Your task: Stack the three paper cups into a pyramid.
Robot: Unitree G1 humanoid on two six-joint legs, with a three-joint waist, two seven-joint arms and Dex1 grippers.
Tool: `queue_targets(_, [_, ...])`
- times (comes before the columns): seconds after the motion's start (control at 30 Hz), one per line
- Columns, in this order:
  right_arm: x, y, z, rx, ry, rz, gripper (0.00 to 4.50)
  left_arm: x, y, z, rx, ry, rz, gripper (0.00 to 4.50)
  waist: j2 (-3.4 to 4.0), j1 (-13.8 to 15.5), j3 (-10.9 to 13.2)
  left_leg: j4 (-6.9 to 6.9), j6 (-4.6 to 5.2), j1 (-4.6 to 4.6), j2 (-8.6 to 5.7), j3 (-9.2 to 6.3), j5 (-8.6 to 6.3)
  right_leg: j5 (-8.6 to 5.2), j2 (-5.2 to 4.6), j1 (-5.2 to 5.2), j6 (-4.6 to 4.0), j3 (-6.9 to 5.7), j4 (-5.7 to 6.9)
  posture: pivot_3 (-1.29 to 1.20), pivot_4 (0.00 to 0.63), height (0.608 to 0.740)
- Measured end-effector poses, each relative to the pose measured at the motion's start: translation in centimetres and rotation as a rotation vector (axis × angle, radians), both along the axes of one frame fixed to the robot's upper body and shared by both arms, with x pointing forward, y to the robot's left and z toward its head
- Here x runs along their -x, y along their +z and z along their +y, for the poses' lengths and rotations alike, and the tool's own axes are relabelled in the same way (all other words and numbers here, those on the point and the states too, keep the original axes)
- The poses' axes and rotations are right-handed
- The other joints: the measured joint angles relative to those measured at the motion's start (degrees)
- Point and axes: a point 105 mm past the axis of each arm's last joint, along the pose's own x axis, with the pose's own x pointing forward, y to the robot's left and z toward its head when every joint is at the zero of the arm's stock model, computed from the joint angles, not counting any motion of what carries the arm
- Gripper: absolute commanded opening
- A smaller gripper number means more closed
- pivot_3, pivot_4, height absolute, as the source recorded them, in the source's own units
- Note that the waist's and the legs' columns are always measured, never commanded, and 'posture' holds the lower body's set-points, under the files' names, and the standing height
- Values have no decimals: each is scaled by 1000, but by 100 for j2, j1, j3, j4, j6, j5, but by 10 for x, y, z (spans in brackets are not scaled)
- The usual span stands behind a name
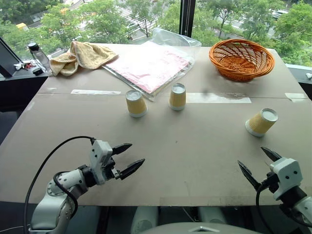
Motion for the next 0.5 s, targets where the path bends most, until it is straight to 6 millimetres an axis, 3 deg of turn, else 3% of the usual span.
queue_targets(0.1, [-4,3,3,-8,10,-18,4420,-7,4,0,6,12,-16,4500,0,15,0,0,0,0,0,-2,0,0,1,0,0,-2,0,0,150,740])
queue_targets(0.17, [-17,16,21,-65,70,-91,4420,-31,21,-3,51,46,-83,4500,-2,13,-1,2,1,6,0,-5,1,-4,3,7,11,-4,2,0,150,740])
queue_targets(0.27, [-22,37,40,-99,146,-173,4420,-42,34,-4,69,67,-134,4500,-1,-15,-2,-4,0,30,0,2,-1,1,3,29,1,3,-1,0,150,740])
queue_targets(0.4, [-12,53,66,-147,330,-195,4420,-60,37,15,88,183,-145,4500,3,-15,4,-19,6,39,-1,-1,-8,2,5,36,0,2,-9,0,150,740])
queue_targets(0.5, [3,67,82,-158,508,-195,4420,-82,51,29,92,268,-182,4500,-5,15,5,-12,6,43,-1,-6,-7,2,5,46,2,-3,-10,0,150,740])
